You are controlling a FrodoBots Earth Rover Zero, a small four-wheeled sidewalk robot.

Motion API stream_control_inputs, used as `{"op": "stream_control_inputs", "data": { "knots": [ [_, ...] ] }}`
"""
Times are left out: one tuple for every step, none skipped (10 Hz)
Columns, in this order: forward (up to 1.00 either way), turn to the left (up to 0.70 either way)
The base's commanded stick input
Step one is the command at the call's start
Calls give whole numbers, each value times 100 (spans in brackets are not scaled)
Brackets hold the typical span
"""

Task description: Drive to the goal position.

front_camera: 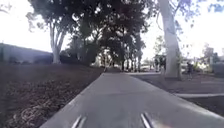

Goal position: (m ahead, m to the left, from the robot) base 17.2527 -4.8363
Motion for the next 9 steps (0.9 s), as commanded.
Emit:
{"op": "stream_control_inputs", "data": {
  "knots": [
    [97,0],
    [97,0],
    [97,0],
    [97,0],
    [97,0],
    [97,0],
    [97,0],
    [97,0],
    [97,0]
  ]
}}
